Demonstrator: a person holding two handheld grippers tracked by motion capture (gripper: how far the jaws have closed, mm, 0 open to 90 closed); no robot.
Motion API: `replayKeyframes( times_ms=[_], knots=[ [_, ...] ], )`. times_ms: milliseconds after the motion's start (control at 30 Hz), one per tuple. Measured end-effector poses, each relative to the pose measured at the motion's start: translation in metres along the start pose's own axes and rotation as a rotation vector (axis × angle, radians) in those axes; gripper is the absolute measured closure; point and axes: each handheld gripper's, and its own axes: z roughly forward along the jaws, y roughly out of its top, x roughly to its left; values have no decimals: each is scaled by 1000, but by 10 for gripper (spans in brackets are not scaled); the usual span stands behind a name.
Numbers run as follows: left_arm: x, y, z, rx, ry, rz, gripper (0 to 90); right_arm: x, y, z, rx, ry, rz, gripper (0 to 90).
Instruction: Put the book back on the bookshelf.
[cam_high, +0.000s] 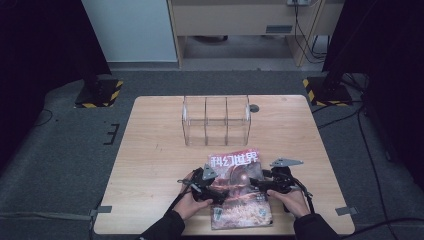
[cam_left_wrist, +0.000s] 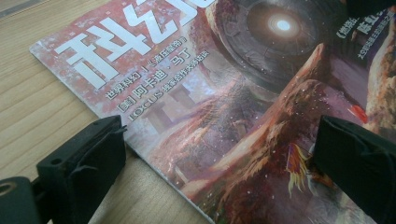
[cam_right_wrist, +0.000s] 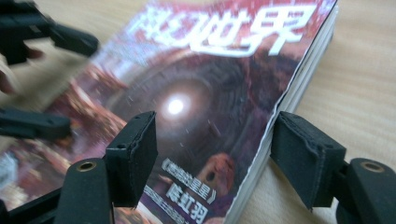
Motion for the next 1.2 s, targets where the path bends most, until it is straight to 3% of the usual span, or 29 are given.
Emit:
replayKeyframes(
  times_ms=[133, 267, 400, 533, 733, 1033, 1200],
  knots=[
    [0, 0, 0, 0, 0, 0, 16, 2, 0, 1, 10, -10, -12, 320],
    [0, 0, 0, 2, 5, -2, 13, 1, 2, -5, -46, 18, 4, 348],
    [1, 0, -1, 2, 7, -4, 12, 5, 7, -11, -141, 82, -20, 380],
    [1, 0, -1, 2, 7, -4, 12, 6, 8, -11, -168, 107, -16, 375],
    [1, 0, -1, 2, 8, -3, 12, 5, 5, -7, -124, 69, -21, 354],
    [1, 0, -1, 2, 7, -4, 12, 11, 8, -12, -178, 122, -35, 371],
    [1, 0, -1, 2, 8, -4, 12, 5, 3, -7, -74, 49, -14, 377]
  ],
)
